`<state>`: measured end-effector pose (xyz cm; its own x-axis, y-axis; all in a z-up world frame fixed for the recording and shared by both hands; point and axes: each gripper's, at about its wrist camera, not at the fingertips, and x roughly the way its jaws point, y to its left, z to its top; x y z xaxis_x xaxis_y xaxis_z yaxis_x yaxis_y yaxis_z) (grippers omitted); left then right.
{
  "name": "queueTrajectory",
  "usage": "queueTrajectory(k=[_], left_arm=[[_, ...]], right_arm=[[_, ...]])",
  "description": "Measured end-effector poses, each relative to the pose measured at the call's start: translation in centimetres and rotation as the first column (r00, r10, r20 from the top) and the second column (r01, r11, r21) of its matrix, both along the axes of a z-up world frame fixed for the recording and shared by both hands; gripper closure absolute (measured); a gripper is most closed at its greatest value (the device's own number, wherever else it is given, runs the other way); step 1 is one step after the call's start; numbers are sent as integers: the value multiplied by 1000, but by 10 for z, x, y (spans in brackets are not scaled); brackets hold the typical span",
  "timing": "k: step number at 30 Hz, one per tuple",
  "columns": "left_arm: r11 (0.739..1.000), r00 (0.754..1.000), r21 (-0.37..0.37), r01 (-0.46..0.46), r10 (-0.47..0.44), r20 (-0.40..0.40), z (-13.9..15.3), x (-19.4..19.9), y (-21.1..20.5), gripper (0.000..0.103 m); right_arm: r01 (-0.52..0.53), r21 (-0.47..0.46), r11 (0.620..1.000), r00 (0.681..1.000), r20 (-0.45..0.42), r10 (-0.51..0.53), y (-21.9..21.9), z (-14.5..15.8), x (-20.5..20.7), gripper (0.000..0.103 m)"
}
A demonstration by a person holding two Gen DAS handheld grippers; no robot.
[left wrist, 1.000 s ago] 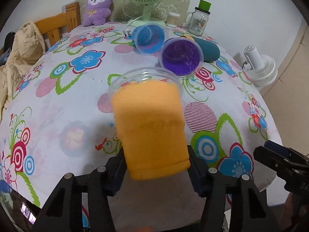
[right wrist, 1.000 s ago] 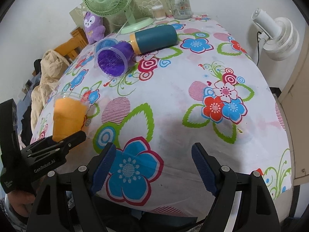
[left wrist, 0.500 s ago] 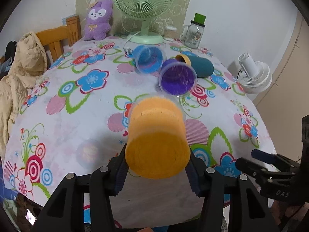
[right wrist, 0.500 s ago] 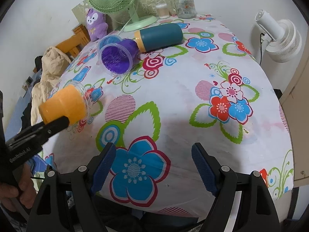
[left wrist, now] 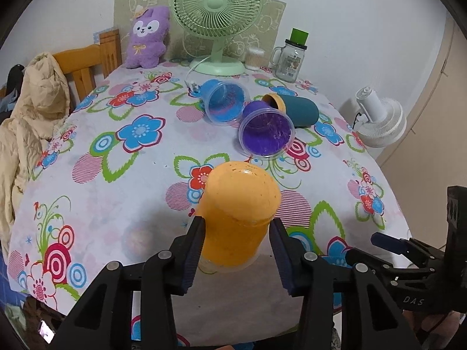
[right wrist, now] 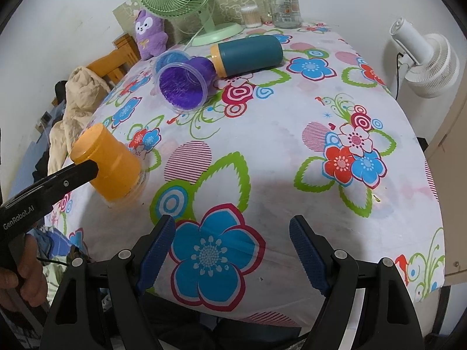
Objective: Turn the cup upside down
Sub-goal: 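Rotate the left gripper to turn the orange cup rim-down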
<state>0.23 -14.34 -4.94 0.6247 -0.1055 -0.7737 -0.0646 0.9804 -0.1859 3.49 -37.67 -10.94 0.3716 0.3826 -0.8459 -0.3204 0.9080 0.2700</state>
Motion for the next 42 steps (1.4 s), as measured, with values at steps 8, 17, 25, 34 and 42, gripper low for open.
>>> queueTrajectory(k=[8,17,25,34,42], left_arm=[[1000,1000,-19,-22,22,3,-1,2,5,26],[1000,1000,6,-13,13,15,-1,7,8,49],[1000,998,6,-13,12,69,16,1,9,49],[1000,997,7,-13,12,75,20,1,10,49],[1000,997,6,-11,11,75,20,0,10,49]], right_arm=[[6,-9,1000,1000,1,-6,-2,1,-2,20],[4,-15,1000,1000,0,-4,-2,1,-3,20],[1,-17,1000,1000,1,-1,0,1,-3,20],[2,-19,1000,1000,3,-2,1,1,-2,20],[2,-19,1000,1000,6,-2,0,2,-3,20]])
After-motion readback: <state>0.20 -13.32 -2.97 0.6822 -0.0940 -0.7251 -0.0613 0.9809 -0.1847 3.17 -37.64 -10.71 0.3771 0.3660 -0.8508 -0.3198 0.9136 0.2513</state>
